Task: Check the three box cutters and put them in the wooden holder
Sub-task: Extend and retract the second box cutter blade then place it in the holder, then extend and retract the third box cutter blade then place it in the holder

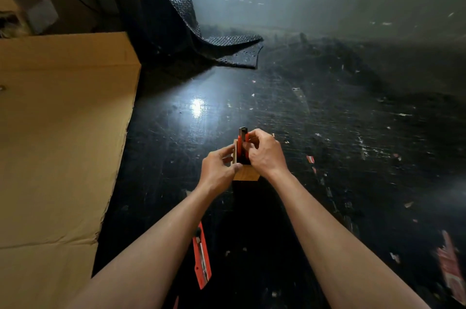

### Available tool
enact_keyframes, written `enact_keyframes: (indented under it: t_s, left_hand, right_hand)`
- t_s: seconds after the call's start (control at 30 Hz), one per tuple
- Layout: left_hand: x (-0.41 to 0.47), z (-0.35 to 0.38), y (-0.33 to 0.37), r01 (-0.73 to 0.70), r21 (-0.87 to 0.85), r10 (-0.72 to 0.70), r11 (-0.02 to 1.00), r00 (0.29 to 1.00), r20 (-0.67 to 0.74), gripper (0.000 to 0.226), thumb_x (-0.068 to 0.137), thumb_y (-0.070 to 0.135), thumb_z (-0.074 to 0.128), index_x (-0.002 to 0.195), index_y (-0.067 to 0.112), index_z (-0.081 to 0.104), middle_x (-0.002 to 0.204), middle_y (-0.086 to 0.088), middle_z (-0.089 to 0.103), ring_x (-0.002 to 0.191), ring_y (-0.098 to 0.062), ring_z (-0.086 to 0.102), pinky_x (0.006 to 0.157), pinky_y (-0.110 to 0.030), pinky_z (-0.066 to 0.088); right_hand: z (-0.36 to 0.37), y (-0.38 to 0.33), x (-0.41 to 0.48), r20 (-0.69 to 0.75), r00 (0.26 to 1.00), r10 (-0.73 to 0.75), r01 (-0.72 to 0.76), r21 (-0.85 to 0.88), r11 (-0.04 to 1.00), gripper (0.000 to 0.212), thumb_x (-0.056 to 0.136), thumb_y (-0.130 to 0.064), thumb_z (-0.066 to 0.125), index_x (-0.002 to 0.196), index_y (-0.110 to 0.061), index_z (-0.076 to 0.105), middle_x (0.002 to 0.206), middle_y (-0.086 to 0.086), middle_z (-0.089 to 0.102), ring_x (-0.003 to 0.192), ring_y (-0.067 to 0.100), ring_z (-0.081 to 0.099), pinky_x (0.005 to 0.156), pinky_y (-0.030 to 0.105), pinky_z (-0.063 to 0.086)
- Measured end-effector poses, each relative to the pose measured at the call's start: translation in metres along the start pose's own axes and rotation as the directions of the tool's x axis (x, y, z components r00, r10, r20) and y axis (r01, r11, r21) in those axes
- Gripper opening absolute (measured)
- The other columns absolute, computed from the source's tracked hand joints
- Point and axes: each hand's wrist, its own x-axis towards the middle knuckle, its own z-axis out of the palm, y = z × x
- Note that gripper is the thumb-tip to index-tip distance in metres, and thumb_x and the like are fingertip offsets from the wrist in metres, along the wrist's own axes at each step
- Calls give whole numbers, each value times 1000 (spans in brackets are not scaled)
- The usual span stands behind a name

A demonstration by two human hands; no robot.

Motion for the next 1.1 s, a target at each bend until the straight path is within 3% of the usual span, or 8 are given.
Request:
enact_keyframes:
  t_s: [0.23,0.47,0.57,0.73,0.83,1.07,1.1]
  left_hand:
    - [-3,1,2,-17,-24,17,1000,1000,2,59,80,8,82,135,22,67,129,0,74,119,-13,68,106,-38,54]
    - [-29,-6,6,-32,40,35,999,997,-63,56,86,8,79,139,12,62,133,-6,70,111,-11,67,100,-32,55]
    - [-55,-14,-1,-30,102,42,994,993,-111,53,87,12,77,138,11,63,133,-5,71,118,-17,69,102,-33,55]
    - [-106,-28,-24,14,210,21,978,986,-163,48,88,12,75,135,12,66,130,-5,72,118,-16,69,96,-19,49]
    - [-131,-33,-43,82,253,-31,964,980,-197,47,88,12,75,134,10,67,128,-8,74,116,-18,71,101,-25,50]
    - [-168,-34,-70,226,238,-170,945,958,-232,31,85,7,76,114,16,77,96,5,77,84,-2,66,88,-18,55]
    - [-172,-33,-72,249,231,-197,941,954,-226,28,85,7,76,112,17,77,88,11,72,77,3,63,80,-10,54]
  right_hand:
    - [-3,-2,0,-78,996,-31,29,-35,999,23,99,-15,60,119,-10,71,113,9,77,105,22,72,84,23,51]
    - [-20,-9,-26,-60,989,-136,130,-92,987,22,97,-20,65,117,-13,70,108,8,76,98,23,72,86,39,61]
    - [-15,-6,-48,9,990,-142,143,-109,984,20,97,-20,65,116,-16,70,110,6,75,100,22,72,88,39,61]
    - [9,3,-89,196,972,-132,166,-168,972,25,96,-22,65,120,-16,68,113,3,75,103,21,70,93,40,59]
    - [28,8,-110,272,957,-100,162,-213,963,29,96,-23,67,124,-16,67,117,6,73,107,23,68,93,42,57]
    - [72,21,-153,468,883,36,106,-275,955,39,97,-25,66,135,-15,63,126,8,70,114,23,67,96,41,57]
    - [78,23,-159,491,869,55,96,-276,956,37,97,-24,66,133,-14,65,124,8,71,113,23,68,95,41,58]
